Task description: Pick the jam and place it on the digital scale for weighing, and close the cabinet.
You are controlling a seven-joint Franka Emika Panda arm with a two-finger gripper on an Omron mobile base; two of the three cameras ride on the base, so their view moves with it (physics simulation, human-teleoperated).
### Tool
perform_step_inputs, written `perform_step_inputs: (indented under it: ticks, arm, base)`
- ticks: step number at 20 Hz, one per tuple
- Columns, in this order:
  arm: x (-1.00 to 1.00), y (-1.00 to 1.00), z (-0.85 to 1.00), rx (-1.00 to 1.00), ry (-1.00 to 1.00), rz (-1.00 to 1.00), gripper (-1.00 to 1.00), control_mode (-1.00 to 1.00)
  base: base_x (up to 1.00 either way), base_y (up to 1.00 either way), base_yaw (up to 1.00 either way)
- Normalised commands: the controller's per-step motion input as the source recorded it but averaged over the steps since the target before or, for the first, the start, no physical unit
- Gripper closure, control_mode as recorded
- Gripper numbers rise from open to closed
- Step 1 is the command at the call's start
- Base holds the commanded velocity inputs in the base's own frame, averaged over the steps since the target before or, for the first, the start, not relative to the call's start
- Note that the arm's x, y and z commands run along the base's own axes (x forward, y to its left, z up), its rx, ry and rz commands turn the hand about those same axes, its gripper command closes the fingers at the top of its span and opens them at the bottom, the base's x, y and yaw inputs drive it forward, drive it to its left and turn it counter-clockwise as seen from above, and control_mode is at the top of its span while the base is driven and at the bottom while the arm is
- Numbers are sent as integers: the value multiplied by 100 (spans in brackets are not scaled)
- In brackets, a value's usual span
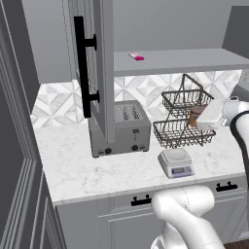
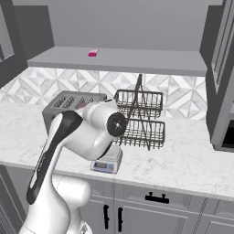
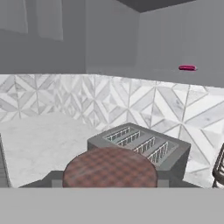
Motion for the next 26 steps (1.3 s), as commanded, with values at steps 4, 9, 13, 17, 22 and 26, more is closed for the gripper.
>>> perform_step_inputs:
  ticks: [4,9,13,17,22,26]
  arm:
    - [30,0,-76,0,0,19,100,-100]
    - [32,-11,-67,0,0,18,100,-100]
    - [23,-13,-58,0,0,12,100,-100]
    - [28,-6,-48,0,0,9,100,-100]
    - [31,-37,-25,0,3,11,100,-100]
    - [24,-13,-39,0,5,13,100,-100]
  base:
    - [0,0,0]
    - [0,0,0]
    - [0,0,0]
    - [0,0,0]
    - [0,0,0]
    - [0,0,0]
